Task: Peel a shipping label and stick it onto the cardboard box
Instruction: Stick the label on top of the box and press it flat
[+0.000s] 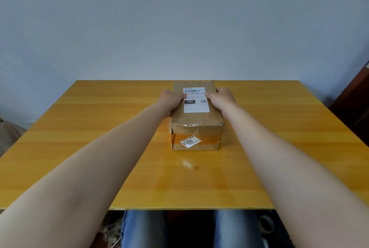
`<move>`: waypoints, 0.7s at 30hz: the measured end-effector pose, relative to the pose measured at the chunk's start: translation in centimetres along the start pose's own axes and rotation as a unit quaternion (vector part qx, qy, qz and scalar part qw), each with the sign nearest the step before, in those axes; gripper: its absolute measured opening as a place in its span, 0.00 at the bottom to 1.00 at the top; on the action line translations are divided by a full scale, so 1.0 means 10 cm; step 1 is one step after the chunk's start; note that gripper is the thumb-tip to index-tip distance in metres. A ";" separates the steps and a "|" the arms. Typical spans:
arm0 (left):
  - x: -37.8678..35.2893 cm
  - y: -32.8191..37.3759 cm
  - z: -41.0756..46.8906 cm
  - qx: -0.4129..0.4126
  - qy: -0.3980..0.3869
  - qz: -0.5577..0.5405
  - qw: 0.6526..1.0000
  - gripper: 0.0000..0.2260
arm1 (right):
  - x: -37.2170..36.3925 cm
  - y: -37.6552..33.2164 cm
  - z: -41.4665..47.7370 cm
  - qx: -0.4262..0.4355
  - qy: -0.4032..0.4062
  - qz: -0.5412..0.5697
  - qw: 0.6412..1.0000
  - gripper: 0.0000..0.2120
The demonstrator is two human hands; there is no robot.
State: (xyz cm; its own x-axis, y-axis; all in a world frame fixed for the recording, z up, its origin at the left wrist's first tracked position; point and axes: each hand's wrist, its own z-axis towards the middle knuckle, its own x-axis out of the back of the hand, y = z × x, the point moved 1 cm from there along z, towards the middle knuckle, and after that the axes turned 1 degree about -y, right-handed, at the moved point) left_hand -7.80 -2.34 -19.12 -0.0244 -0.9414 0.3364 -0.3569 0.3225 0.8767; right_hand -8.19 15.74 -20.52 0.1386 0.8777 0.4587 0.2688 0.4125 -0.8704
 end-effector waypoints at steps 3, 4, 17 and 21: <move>-0.02 0.02 -0.05 0.001 -0.006 0.016 1.000 0.14 | -0.01 -0.04 -0.06 0.000 -0.002 0.001 1.000 0.16; -0.04 0.03 -0.07 -0.001 -0.010 0.018 1.000 0.14 | -0.01 -0.06 -0.08 0.000 -0.007 0.002 1.000 0.17; -0.09 0.04 -0.28 -0.045 -0.046 0.023 0.998 0.21 | -0.01 -0.11 -0.29 0.005 -0.046 0.006 0.999 0.19; -0.10 0.04 -0.29 -0.035 -0.047 0.026 0.998 0.21 | -0.02 -0.11 -0.29 0.005 -0.045 0.012 0.999 0.22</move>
State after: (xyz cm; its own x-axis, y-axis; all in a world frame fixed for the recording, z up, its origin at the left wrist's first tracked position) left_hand -5.23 -1.01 -18.08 -0.1298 -0.9274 0.3507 -0.2875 0.3737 0.8819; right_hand -5.74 14.39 -19.14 0.0585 0.9052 0.4208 0.2577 0.3936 -0.8824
